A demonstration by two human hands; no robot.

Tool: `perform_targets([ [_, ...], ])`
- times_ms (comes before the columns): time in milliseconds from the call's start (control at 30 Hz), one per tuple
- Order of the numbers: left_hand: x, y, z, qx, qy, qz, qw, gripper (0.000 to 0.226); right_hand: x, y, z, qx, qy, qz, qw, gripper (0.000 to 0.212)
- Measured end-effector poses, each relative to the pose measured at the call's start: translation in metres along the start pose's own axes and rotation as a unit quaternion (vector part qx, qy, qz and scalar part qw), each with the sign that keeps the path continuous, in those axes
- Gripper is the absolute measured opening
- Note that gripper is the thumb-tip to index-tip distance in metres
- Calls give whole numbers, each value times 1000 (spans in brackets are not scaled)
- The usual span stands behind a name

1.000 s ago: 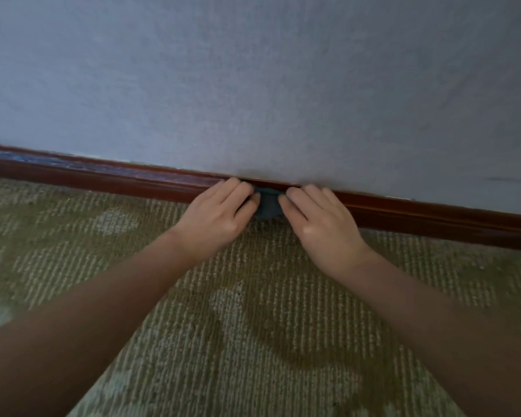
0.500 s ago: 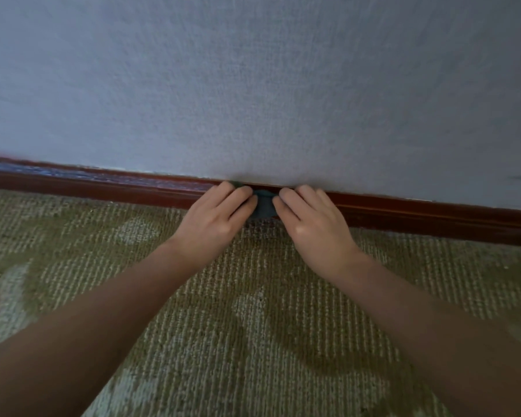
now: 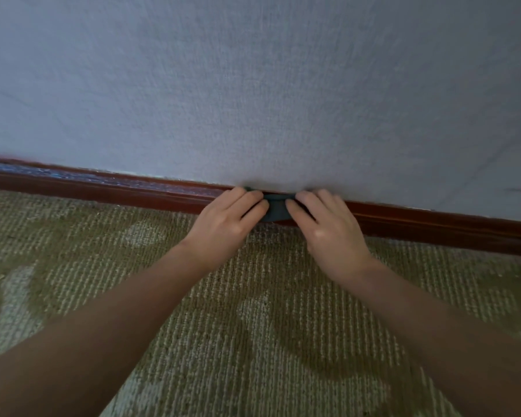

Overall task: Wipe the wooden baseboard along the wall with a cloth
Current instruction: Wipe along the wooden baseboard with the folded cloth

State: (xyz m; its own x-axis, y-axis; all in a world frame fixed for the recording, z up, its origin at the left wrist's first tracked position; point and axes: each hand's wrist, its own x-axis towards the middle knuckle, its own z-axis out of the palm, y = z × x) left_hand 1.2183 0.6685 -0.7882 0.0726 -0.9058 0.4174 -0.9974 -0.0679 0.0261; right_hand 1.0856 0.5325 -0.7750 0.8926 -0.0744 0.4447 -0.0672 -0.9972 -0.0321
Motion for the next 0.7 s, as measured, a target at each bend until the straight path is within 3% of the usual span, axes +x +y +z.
perform_targets([
  [233, 2, 7, -5, -9, -3, -27, 1000, 29, -3, -4, 2, -11, -26, 17, 999, 38],
  [400, 5, 4, -5, -1, 35, -14, 999, 27, 0, -2, 4, -11, -9, 12, 1000, 35],
  [700, -1, 0, 1, 0, 8, 1, 1000, 28, -3, -6, 11, -23, -18, 14, 999, 38],
])
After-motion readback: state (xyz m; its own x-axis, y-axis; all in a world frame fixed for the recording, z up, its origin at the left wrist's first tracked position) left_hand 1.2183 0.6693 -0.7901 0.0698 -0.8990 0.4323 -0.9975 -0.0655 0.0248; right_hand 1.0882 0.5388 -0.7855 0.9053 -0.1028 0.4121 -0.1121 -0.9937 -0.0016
